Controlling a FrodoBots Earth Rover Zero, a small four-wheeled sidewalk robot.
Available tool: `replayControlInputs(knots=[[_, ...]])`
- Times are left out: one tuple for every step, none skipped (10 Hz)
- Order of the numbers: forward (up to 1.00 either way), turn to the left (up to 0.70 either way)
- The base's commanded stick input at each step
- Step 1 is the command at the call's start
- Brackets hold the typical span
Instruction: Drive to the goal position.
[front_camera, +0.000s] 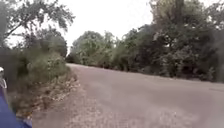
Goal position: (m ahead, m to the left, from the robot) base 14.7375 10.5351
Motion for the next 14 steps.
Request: replayControlInputs(knots=[[0.70,0.00],[0.70,0.00],[0.70,0.00],[0.70,0.00],[0.70,0.00],[0.70,0.00],[0.70,0.00],[0.70,0.00],[0.70,0.00],[0.70,0.00],[0.70,0.00],[0.70,0.00],[0.70,0.00],[0.70,0.00]])
